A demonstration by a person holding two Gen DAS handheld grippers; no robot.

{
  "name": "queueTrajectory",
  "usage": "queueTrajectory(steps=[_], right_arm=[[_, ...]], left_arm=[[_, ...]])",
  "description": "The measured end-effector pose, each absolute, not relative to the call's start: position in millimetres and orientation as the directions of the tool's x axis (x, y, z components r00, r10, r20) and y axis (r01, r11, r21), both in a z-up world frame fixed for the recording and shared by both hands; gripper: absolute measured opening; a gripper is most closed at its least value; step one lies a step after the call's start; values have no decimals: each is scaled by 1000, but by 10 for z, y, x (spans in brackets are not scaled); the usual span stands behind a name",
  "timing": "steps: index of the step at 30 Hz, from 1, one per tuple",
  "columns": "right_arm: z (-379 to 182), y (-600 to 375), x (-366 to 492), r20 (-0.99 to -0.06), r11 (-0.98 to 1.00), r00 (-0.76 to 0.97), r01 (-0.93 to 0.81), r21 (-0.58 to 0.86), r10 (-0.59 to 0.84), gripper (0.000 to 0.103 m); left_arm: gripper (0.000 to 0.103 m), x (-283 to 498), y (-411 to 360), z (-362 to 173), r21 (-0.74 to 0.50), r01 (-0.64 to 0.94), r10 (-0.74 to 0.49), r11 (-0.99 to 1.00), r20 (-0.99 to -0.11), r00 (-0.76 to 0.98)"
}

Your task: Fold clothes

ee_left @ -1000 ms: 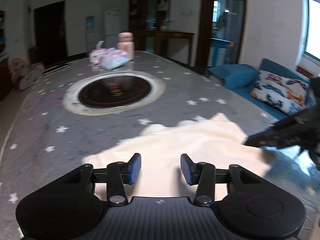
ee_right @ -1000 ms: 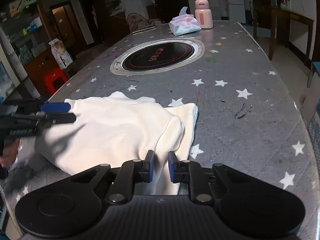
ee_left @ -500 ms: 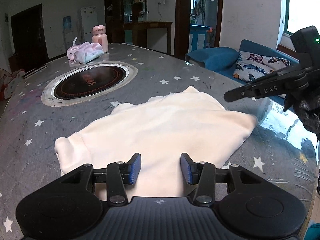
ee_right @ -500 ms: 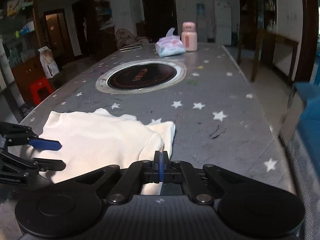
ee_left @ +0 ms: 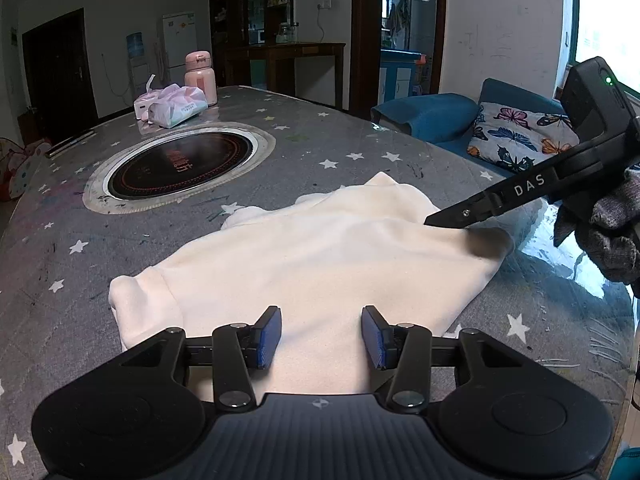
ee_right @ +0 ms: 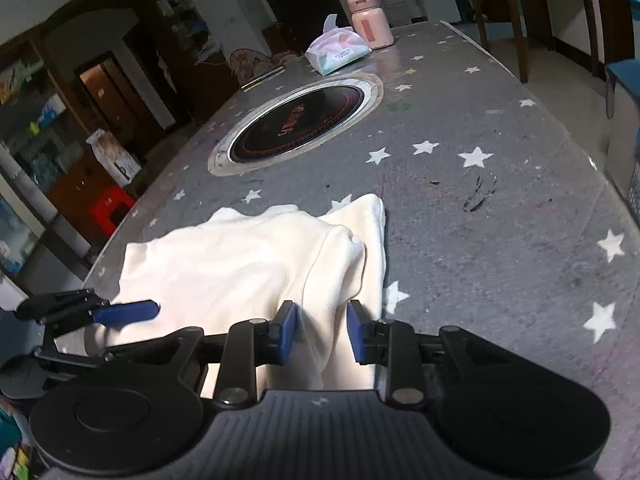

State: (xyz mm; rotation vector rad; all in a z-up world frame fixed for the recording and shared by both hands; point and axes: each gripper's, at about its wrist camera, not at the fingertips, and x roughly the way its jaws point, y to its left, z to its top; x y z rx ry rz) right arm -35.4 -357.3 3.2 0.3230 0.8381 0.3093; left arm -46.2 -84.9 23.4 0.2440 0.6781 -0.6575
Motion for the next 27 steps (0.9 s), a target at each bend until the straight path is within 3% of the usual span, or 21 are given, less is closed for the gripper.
queueTrajectory(steps=[1,4,6,11,22,27], right_arm=[[47,-3552,-370,-670,910,633,-149,387,389,9],[157,-3419,-466,-661,949,683,-187,253,310,3],[230,-3333,-525,-647,971,725,-197,133,236,3],[71,-3270,-496,-680,979,712,-197,44,174,3],[403,-3236,-619,-641,963,727,-258,76,245,8],[259,-3048,-641,-676,941,677,-330,77,292,8]], left_arm=[[48,-463,-849,231,3,636,-482,772,-650,588],[48,-474,-840,221,4,637,-483,771,-650,588],[48,-482,-835,215,6,640,-484,769,-648,588],[48,-482,-823,222,0,638,-487,770,-647,587],[49,-466,-817,254,-21,625,-488,780,-646,587],[49,-468,-781,240,-21,621,-484,783,-648,588]])
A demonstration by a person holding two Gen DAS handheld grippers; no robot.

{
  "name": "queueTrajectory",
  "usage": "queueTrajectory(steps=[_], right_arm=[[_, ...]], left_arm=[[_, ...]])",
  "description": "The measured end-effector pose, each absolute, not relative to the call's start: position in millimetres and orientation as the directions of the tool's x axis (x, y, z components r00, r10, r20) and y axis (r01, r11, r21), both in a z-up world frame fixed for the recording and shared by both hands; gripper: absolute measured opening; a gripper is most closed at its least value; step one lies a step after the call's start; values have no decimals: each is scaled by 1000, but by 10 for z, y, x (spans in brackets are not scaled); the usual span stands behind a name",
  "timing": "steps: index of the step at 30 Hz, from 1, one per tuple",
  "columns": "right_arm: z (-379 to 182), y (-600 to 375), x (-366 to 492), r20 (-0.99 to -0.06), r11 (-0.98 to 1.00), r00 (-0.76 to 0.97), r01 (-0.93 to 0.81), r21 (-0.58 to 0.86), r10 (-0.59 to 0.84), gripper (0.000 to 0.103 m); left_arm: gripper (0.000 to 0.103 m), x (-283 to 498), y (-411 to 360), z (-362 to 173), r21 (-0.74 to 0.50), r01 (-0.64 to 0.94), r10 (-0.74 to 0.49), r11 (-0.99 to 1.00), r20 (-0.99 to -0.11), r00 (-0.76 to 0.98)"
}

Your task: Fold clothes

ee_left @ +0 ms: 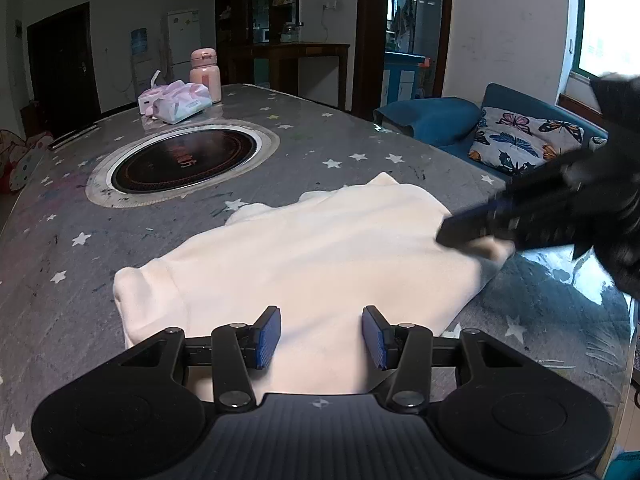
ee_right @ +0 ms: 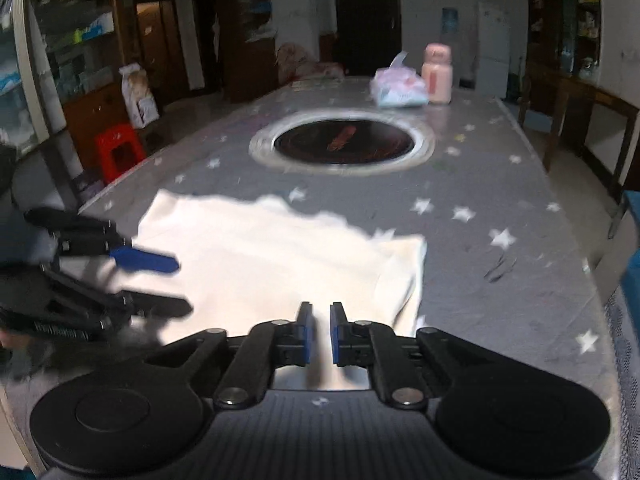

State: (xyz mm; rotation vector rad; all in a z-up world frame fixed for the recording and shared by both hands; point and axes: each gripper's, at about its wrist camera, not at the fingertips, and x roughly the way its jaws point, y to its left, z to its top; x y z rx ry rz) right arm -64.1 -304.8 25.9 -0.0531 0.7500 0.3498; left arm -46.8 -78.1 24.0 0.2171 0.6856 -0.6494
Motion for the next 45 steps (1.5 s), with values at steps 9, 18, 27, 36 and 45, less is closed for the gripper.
queueTrajectory(steps=[9,18,27,36,45], right_arm=[[246,-3094,-595,-691,940,660,-331,83,294,9],[260,-2686,-641,-674,889,631,-451,84,384,11],[279,-2642,-687,-676,882,633,-468,55,378,14],[204,-2572,-735,-693,868,602,-492,70,398,17],[236,-2674,-674,-687,886,618,-457,82,382,26]], left_arm=[[50,-489,-777,341,-24,610,-485,792,-631,605],[50,-557,-677,257,-54,581,-472,812,-645,601],[50,-700,-454,388,-76,533,-467,843,-597,652],[50,-722,-269,287,-93,486,-430,869,-630,647],[51,-350,-214,293,-173,409,-419,896,-639,645]])
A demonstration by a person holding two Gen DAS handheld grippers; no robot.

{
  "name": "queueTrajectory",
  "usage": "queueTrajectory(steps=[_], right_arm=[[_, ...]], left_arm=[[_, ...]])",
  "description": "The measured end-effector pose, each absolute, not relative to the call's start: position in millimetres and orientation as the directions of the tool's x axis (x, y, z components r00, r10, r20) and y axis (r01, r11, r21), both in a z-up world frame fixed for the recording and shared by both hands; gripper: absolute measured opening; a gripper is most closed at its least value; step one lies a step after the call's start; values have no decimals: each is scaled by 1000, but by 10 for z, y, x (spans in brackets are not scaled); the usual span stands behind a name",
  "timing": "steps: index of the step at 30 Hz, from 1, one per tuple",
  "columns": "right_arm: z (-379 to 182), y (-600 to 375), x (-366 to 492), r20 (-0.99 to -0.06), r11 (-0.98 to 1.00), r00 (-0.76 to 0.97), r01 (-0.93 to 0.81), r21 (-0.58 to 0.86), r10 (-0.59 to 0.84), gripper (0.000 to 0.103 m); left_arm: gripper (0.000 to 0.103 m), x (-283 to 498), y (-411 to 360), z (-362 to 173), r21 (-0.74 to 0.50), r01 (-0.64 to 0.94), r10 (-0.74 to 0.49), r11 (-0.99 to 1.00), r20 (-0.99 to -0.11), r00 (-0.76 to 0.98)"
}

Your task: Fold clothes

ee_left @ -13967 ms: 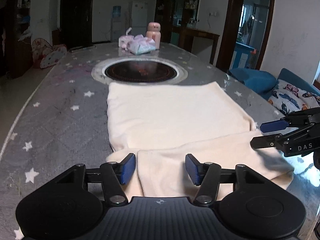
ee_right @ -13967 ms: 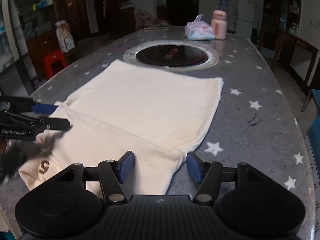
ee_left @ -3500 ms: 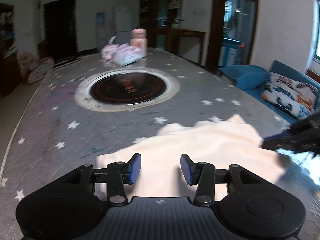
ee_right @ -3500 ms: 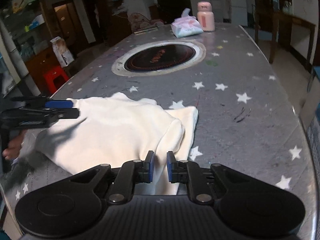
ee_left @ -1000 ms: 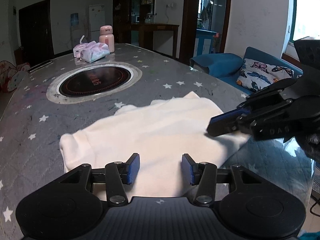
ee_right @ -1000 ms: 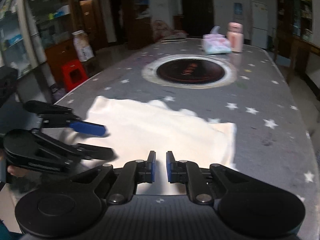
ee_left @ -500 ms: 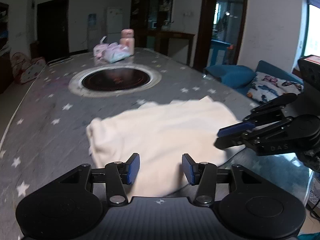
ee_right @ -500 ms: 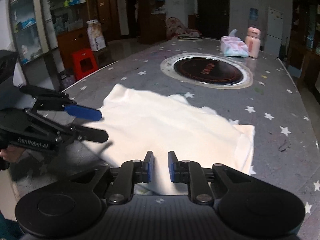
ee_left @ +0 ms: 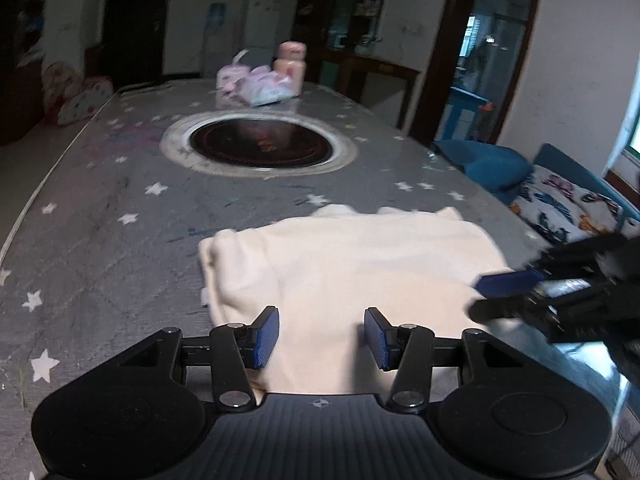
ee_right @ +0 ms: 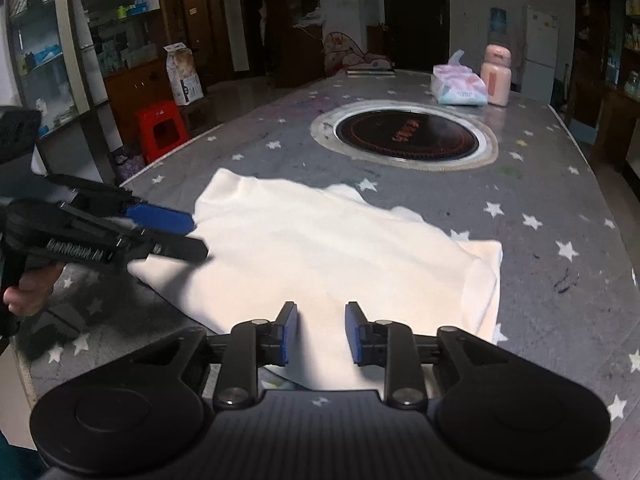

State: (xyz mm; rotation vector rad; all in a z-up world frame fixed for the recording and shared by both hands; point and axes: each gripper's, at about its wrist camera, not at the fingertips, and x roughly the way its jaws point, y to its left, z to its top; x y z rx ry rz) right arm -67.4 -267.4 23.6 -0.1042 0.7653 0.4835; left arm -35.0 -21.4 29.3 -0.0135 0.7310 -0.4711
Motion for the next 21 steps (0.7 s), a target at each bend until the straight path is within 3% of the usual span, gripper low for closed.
queueTrajectory(steps=[21], right_arm=[[165,-2687,-624,-704,885,601,-458,83,377,32]], left_arm=[[51,-12,-34,366,-161,306,-338,938,-609,717]])
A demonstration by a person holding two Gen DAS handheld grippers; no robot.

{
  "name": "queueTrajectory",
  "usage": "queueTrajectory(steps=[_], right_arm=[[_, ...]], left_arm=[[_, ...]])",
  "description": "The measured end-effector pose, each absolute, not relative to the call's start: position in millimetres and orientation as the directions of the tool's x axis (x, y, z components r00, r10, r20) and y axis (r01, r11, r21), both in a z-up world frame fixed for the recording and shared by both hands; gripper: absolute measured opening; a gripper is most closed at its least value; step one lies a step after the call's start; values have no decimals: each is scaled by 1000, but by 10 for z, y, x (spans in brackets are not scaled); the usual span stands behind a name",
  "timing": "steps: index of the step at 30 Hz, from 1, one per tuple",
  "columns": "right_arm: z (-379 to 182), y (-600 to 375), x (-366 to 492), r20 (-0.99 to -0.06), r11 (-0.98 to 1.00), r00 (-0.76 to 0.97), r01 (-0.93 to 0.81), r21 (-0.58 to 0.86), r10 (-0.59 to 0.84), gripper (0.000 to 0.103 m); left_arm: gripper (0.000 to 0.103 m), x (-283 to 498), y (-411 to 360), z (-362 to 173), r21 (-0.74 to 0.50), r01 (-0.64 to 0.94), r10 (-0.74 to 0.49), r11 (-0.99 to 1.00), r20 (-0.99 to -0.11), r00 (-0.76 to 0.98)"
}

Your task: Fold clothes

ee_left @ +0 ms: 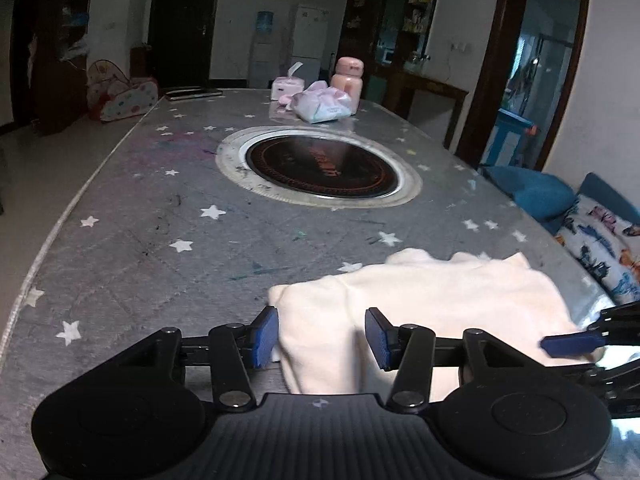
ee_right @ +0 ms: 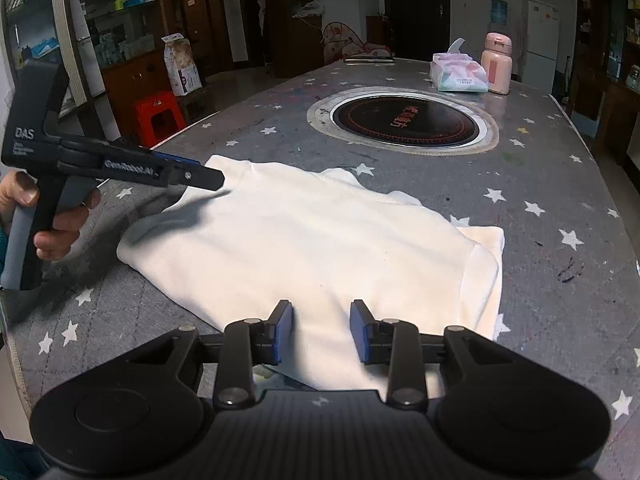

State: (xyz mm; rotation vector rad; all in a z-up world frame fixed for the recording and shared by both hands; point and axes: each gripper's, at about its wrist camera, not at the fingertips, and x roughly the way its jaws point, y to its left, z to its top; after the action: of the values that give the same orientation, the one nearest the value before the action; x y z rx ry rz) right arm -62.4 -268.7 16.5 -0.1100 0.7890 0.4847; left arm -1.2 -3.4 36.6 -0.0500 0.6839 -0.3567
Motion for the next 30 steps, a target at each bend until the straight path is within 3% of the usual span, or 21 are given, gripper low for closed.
queueTrajectory(steps=[4,9,16,23,30], right_arm=[[166,-2682,-630,-705,885,602,-459,81,376,33],[182,-2699,-611,-709,883,595,-462,84,379,35],[333,-2885,-441,-704,900,604,-420,117,373,46],[324,-3061,-91,-711,928,622,-354,120,329,47],[168,-3136,128,-733,946,618,-305,111,285,46]], left_arm=[[51,-15,-95,373,-157,325,-352,933,-595,723],[51,151,-88,227,-120,282,-290,952,-651,701],[54,107,-101,399,-110,286,-290,952,-626,724],[55,102,-370,454,-125,363,-358,923,-623,696],[55,260,-510,347,-109,355,-335,928,-659,674]])
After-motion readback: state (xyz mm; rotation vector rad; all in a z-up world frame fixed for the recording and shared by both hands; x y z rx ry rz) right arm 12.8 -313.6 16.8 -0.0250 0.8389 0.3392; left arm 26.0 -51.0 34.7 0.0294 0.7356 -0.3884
